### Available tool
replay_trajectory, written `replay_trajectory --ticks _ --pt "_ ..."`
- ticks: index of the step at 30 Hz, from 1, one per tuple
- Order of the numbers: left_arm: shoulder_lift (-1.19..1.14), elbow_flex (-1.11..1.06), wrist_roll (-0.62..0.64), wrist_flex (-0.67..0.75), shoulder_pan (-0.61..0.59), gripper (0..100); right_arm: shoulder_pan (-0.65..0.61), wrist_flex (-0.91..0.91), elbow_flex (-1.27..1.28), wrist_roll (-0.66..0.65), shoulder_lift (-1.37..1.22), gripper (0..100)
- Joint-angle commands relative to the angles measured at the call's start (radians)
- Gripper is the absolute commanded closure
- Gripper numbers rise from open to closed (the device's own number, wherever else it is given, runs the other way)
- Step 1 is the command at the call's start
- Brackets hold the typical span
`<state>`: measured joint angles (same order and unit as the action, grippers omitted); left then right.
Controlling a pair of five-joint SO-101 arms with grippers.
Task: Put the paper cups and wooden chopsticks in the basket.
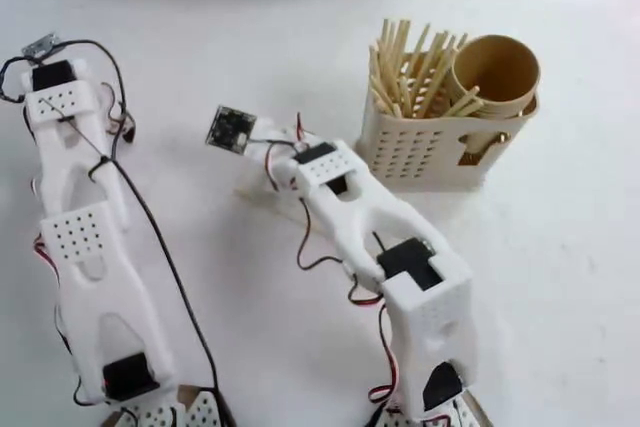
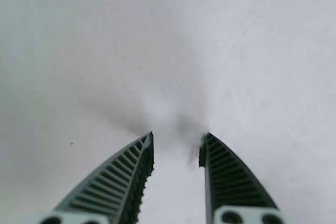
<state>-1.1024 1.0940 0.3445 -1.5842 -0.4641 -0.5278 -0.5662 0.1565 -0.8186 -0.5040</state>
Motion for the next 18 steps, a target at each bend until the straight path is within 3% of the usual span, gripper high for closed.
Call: replay_trajectory --ticks 1,5,12,18 --pt "0.012 0.051 0.005 0.005 0.015 84 0.035 -0.024 -0.021 -0.015 -0.008 97.9" --pt "0.013 0.051 0.005 0.005 0.013 84 0.039 -0.082 -0.029 -0.015 -0.005 98.3" --pt "0.013 0.052 0.005 0.005 0.013 84 0.028 -0.377 -0.175 0.003 0.024 98.1" --pt "0.013 0.054 0.005 0.005 0.013 84 0.019 -0.545 -0.307 0.169 0.041 98.1"
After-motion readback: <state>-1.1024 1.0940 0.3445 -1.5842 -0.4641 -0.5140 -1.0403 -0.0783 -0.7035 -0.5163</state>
